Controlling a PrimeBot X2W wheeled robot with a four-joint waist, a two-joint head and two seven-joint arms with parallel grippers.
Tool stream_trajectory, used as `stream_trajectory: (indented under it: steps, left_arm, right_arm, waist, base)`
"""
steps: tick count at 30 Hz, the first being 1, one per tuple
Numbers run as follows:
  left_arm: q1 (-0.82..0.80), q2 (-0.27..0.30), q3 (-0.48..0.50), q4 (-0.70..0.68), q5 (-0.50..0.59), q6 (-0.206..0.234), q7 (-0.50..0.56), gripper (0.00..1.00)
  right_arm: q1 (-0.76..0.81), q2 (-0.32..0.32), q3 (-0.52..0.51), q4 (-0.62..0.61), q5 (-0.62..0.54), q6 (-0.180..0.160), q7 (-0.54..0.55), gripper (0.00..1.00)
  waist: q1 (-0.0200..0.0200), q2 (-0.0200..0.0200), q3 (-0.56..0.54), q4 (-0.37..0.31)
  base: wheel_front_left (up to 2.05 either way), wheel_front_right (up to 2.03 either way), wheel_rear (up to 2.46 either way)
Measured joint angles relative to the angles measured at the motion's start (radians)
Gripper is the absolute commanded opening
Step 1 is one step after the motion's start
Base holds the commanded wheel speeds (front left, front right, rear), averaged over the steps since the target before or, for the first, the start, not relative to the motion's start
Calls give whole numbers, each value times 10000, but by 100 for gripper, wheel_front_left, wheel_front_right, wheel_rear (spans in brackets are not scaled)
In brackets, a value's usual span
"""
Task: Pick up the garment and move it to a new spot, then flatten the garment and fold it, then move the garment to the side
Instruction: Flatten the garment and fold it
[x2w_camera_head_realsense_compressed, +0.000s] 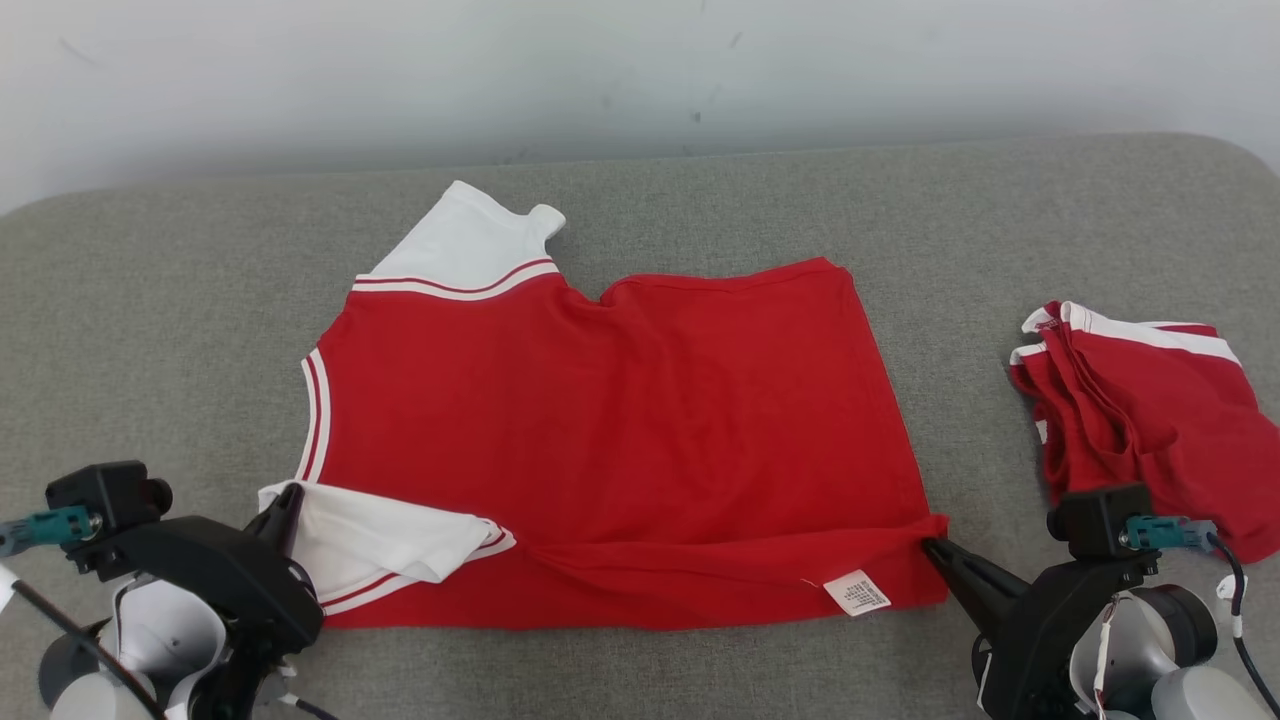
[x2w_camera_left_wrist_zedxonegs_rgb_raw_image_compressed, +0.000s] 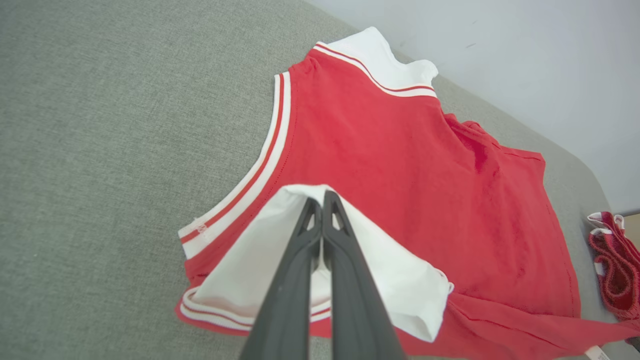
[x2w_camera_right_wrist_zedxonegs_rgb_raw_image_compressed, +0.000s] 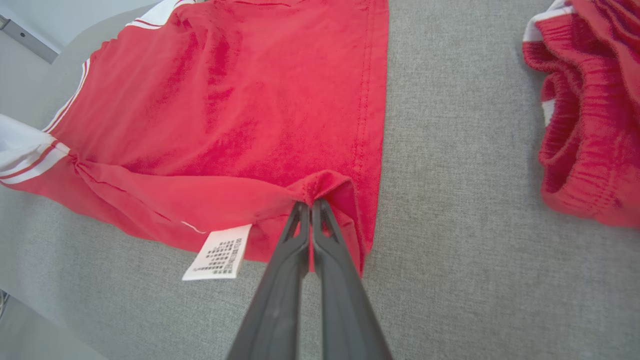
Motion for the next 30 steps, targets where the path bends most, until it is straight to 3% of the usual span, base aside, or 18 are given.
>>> stream_trajectory:
  steps: [30]
  left_arm:
    - [-2362, -79, -364, 2894, 692, -111, -1315, 0]
  right_arm:
    - [-1192, 263, 290, 1707, -263, 255, -623, 0]
  waist:
    - [-1, 0, 444, -197]
  base:
    - [0, 0, 0]
